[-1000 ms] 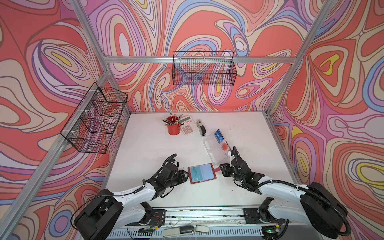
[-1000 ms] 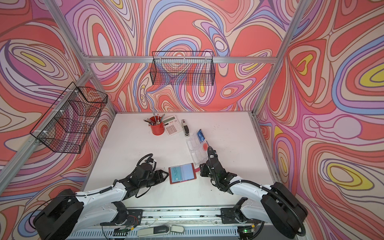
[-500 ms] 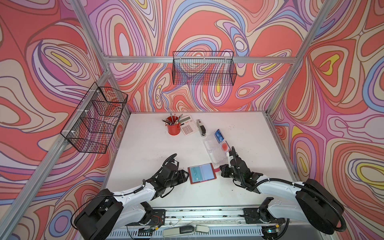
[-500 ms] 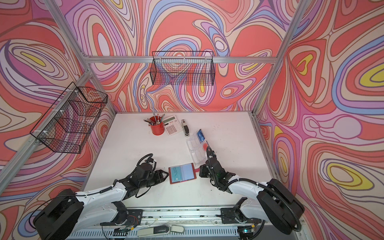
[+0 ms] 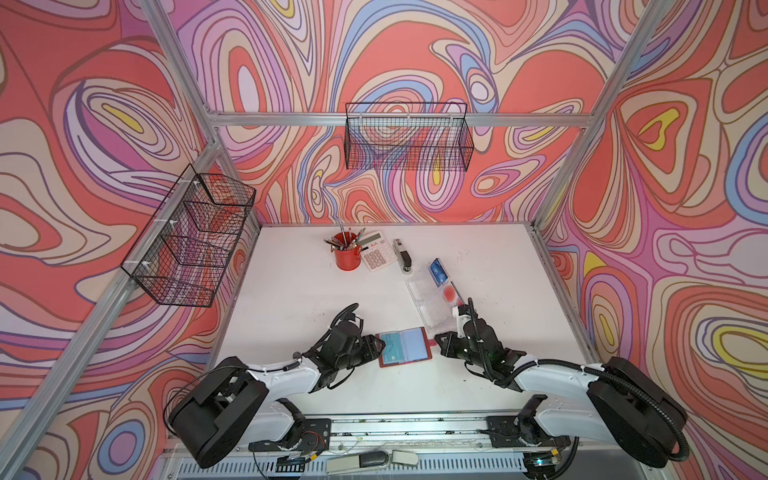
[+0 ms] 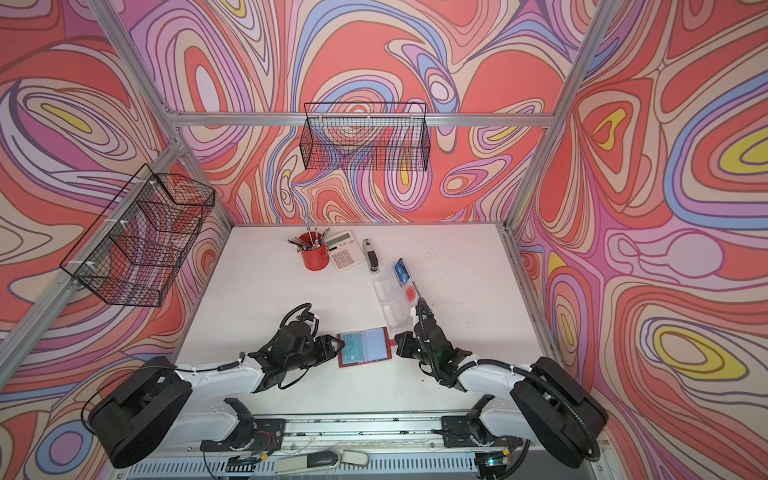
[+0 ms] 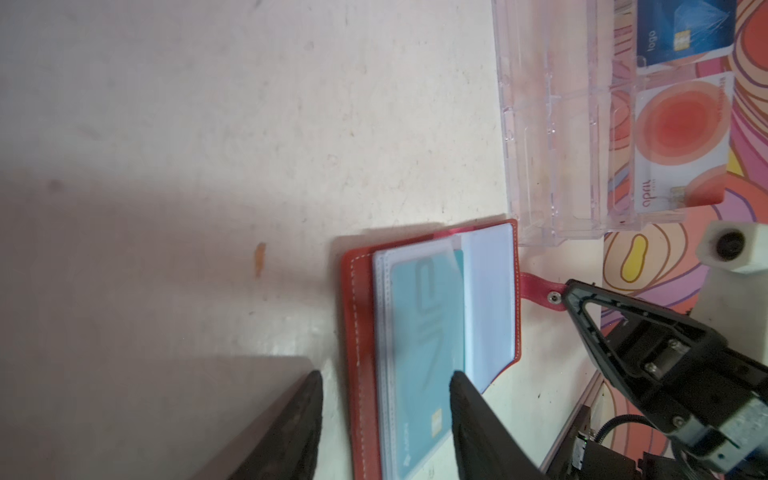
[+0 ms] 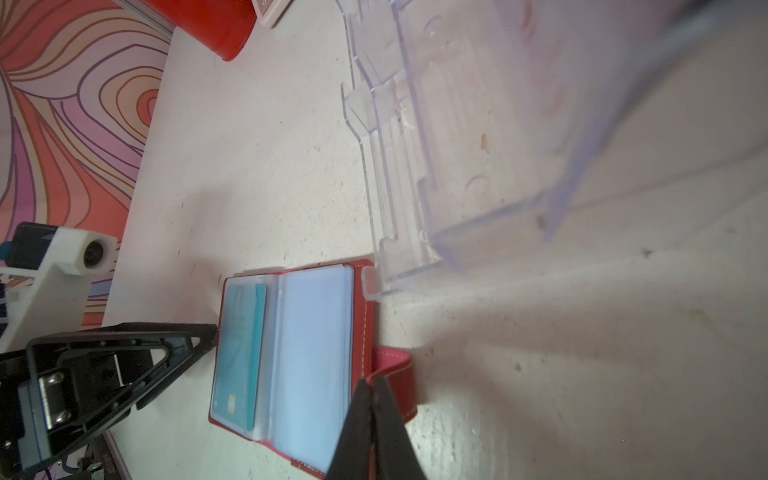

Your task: Put the credit cards into the card holder

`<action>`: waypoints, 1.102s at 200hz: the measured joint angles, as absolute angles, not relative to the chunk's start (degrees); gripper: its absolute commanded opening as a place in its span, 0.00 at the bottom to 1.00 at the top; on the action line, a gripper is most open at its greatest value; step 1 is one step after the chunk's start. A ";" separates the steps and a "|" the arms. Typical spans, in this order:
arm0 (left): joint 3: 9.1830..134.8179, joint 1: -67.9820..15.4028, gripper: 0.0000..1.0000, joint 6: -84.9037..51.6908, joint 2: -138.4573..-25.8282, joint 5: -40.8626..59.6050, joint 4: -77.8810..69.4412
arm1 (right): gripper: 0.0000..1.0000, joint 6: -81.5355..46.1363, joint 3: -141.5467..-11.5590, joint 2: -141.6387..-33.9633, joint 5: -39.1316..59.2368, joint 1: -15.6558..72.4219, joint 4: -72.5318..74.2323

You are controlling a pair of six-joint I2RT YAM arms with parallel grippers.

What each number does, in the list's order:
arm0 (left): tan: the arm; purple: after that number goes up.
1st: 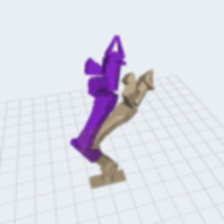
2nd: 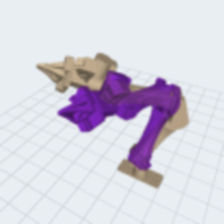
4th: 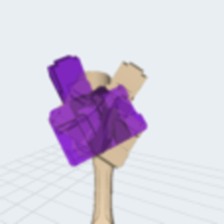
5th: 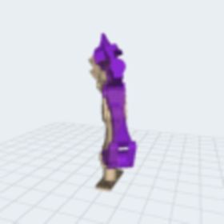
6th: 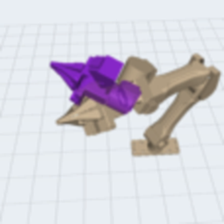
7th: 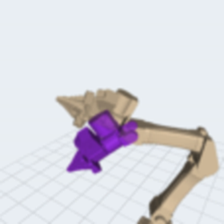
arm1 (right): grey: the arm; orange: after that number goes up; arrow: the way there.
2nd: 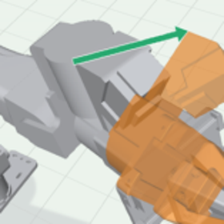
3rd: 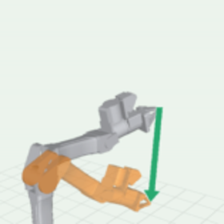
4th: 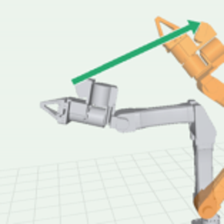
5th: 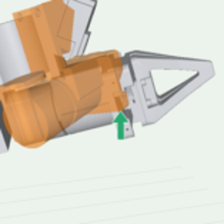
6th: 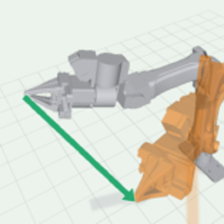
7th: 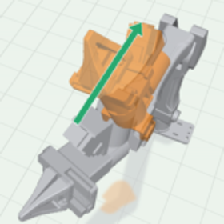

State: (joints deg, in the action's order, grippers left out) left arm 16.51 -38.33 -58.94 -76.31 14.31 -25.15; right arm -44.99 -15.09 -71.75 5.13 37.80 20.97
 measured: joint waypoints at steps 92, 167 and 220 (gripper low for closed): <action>15.14 -38.33 0.50 -62.85 -86.08 20.97 -43.72 | 0.00 -52.60 -13.78 -73.67 0.78 48.97 27.88; 12.67 -38.33 0.51 -63.20 -78.48 23.44 -47.77 | 0.00 -55.46 -18.15 -86.94 -1.96 54.98 37.58; 12.53 -38.33 0.52 -62.48 -72.58 24.03 -45.01 | 0.00 -56.29 -20.69 -92.20 -2.28 58.11 42.26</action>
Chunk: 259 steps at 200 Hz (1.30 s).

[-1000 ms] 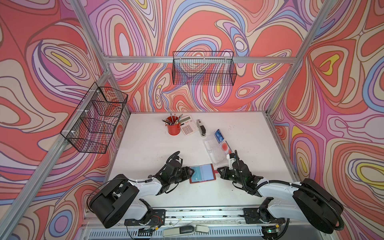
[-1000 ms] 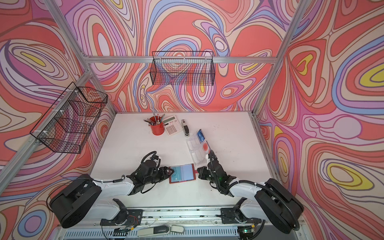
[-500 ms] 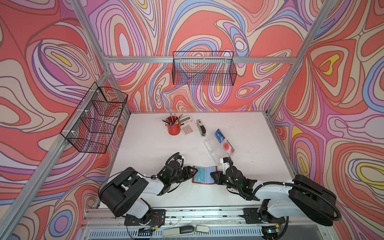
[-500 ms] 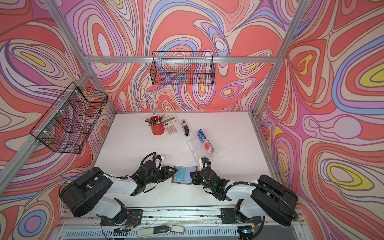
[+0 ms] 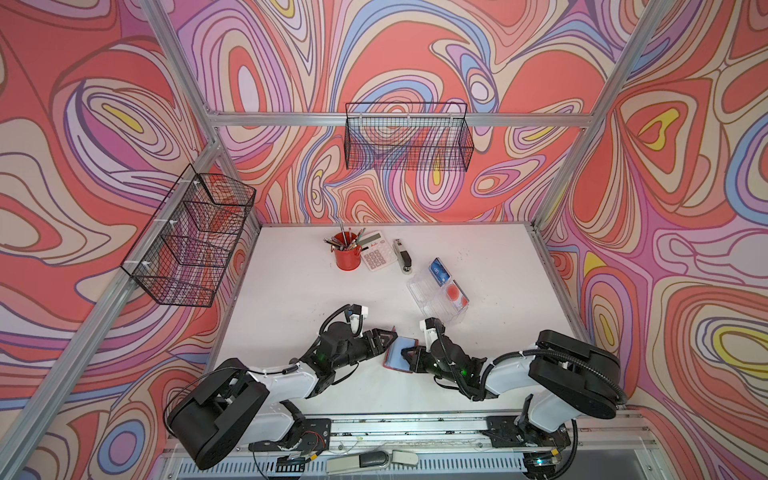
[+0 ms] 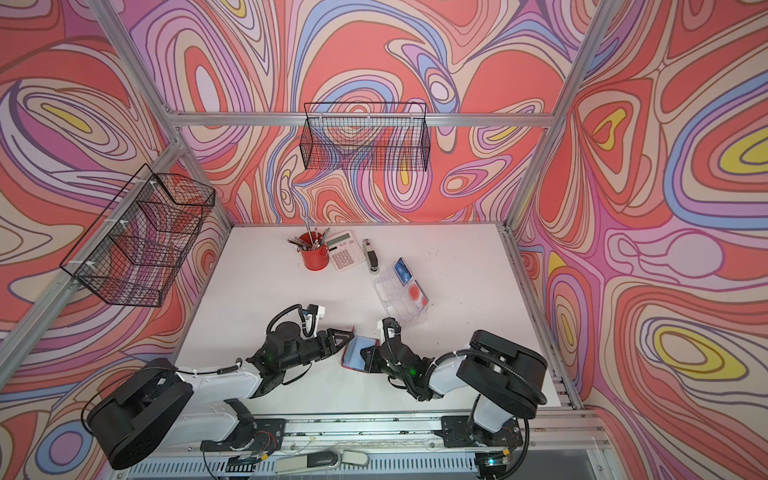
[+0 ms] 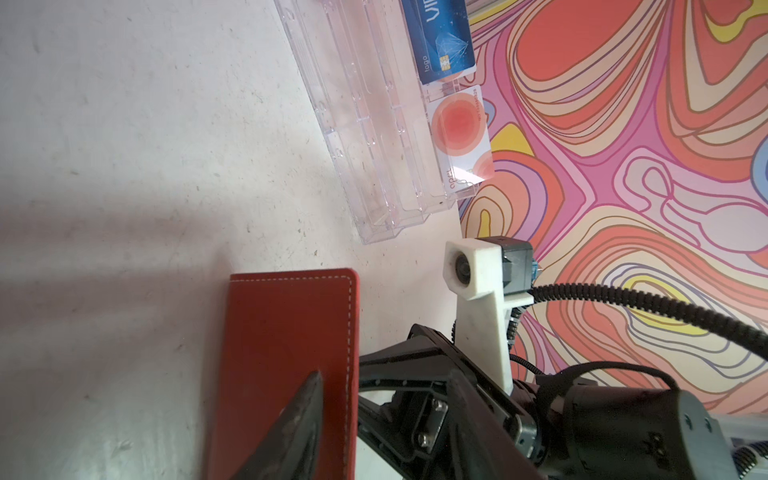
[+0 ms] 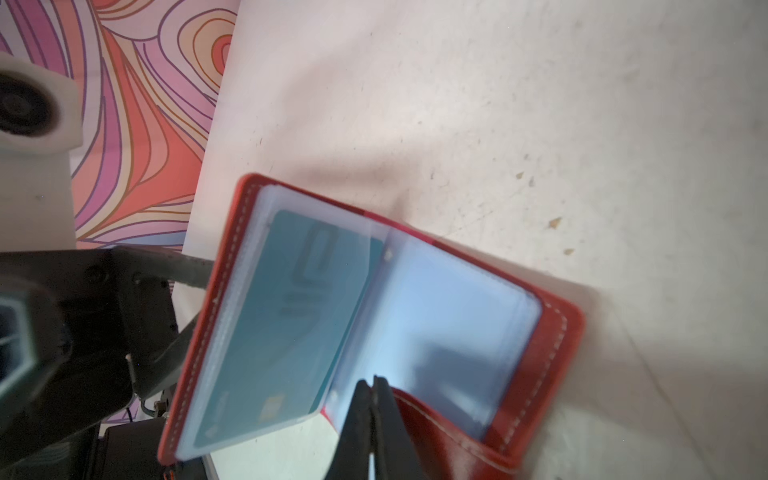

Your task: Put the credit cards into the card holder

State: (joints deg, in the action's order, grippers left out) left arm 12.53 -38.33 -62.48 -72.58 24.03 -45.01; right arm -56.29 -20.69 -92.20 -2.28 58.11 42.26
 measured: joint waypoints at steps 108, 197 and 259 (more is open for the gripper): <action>12.43 -43.77 0.52 -59.64 -71.79 22.04 -37.74 | 0.00 -59.29 -14.37 -86.19 -10.59 59.07 41.67; 15.03 -50.35 0.52 -58.00 -77.14 15.94 -36.27 | 0.00 -60.16 -12.69 -83.02 -14.41 59.07 39.20; 20.62 -51.64 0.51 -57.39 -86.56 15.33 -41.47 | 0.00 -60.16 -12.10 -83.37 -15.31 59.07 39.83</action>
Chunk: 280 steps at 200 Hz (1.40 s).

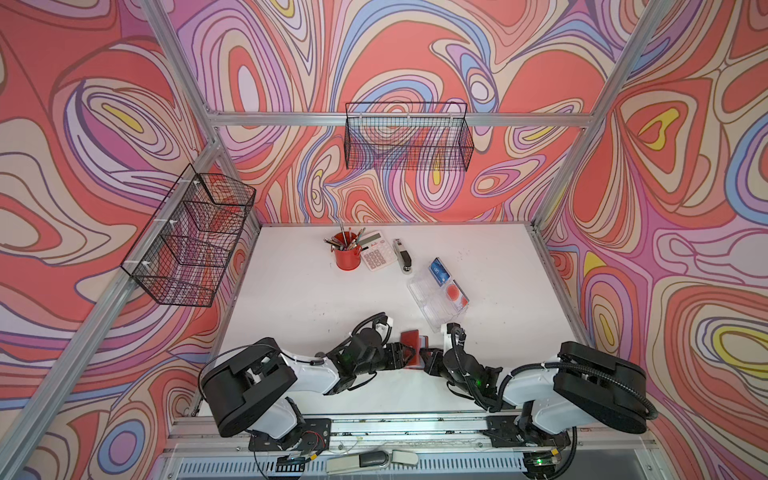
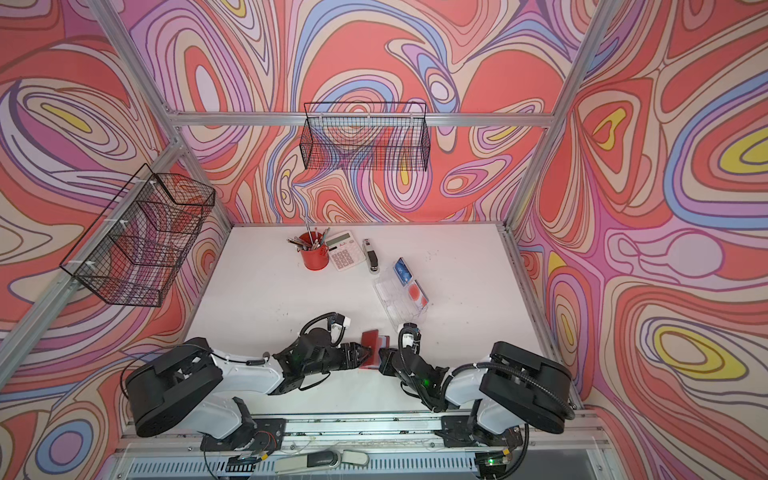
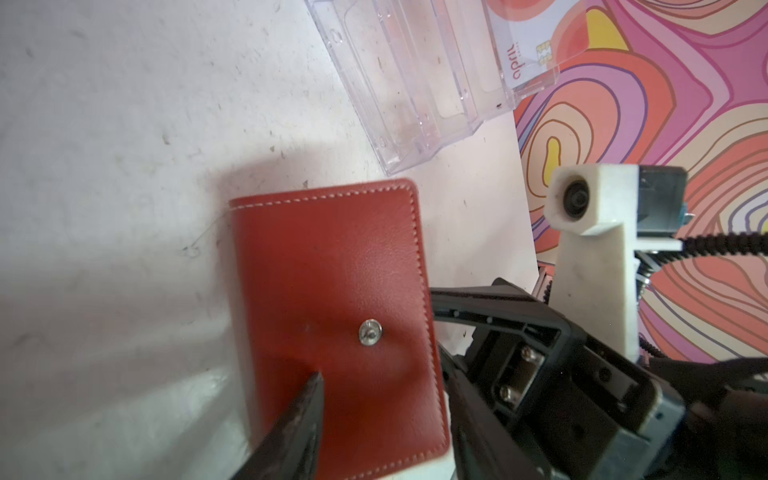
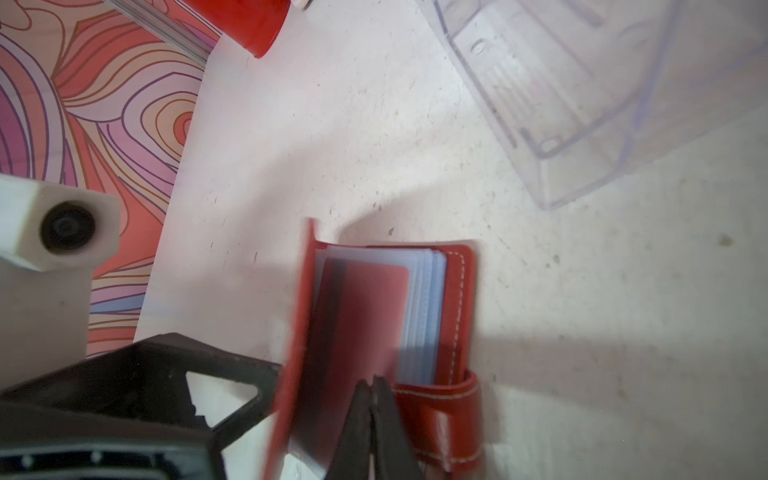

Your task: Put the credit cards into the card holder

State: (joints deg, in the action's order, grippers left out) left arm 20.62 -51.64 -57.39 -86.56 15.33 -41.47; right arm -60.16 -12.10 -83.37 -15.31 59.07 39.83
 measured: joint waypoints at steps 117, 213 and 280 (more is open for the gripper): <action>21.32 -53.65 0.51 -58.72 -95.20 11.94 -52.42 | 0.00 -60.90 -10.63 -68.23 -21.43 59.07 28.38; 20.58 -53.65 0.50 -61.23 -100.62 11.70 -62.41 | 0.00 -55.18 -14.33 -76.82 -15.64 59.07 27.99; 19.51 -53.65 0.48 -62.87 -101.54 10.68 -65.43 | 0.00 -54.52 -16.05 -79.33 -15.44 59.07 29.12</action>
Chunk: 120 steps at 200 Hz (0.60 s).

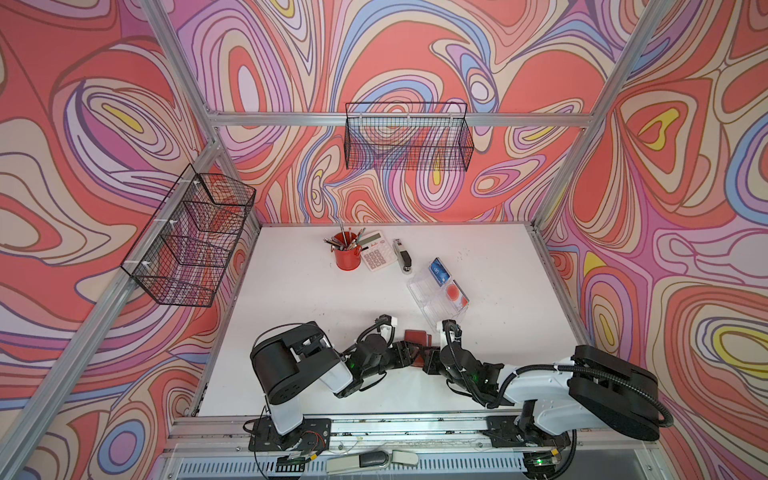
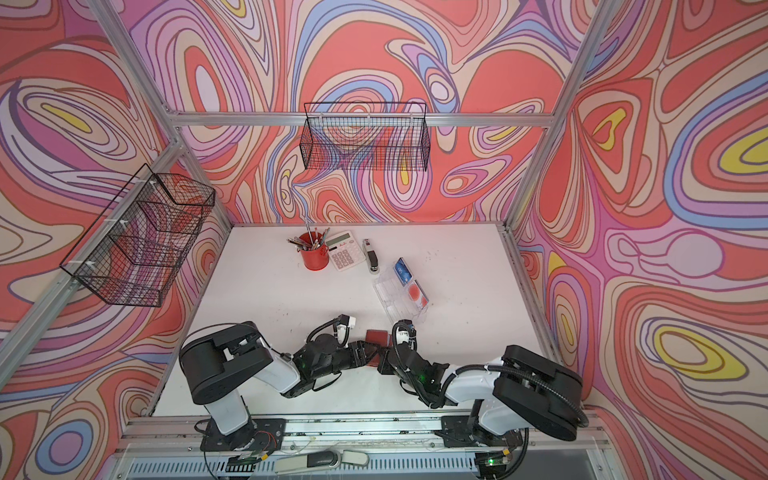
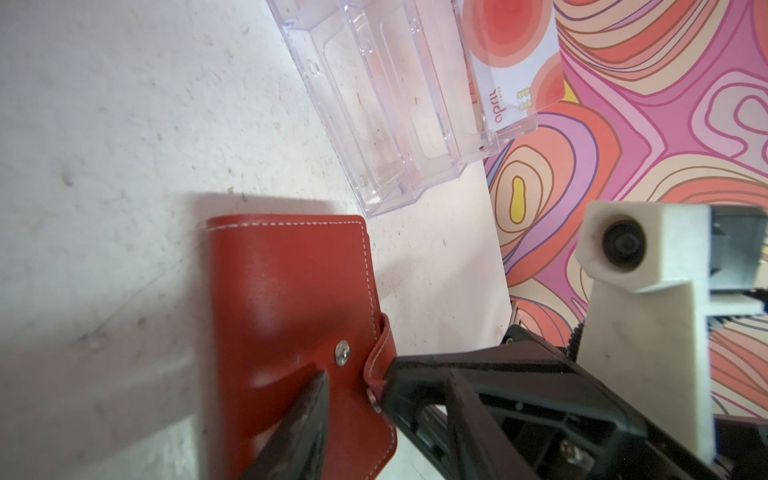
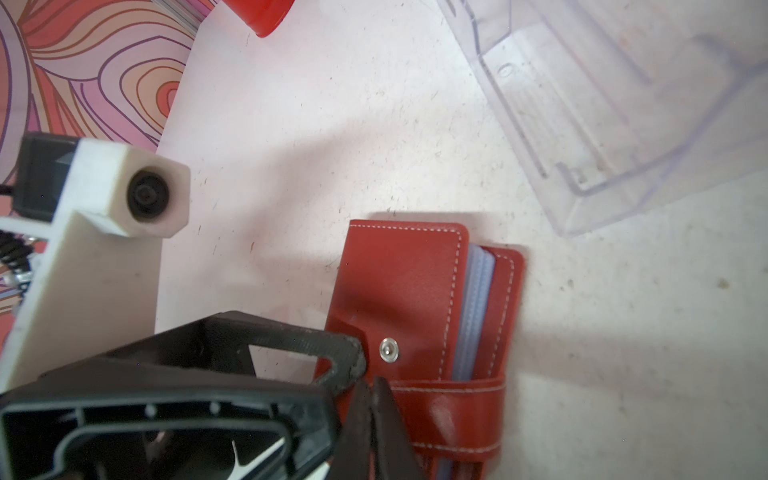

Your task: Put the credit cards into the card holder

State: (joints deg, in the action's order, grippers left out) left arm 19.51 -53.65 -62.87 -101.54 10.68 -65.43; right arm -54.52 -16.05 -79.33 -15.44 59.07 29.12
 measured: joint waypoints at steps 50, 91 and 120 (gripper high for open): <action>18.48 -53.69 0.48 -63.26 -100.49 9.98 -65.32 | 0.00 -54.70 -17.30 -80.84 -16.05 58.98 29.76; 18.46 -53.69 0.49 -63.29 -100.60 10.15 -65.58 | 0.00 -54.72 -18.09 -82.85 -16.12 58.81 30.83; 18.35 -53.69 0.49 -63.40 -100.60 10.20 -65.76 | 0.00 -54.85 -18.17 -85.21 -16.03 58.72 32.97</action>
State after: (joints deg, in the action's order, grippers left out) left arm 18.35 -53.69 -63.40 -100.60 10.20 -65.76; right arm -54.85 -18.17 -85.21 -16.03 58.72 32.97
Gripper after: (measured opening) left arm 0.489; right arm 0.047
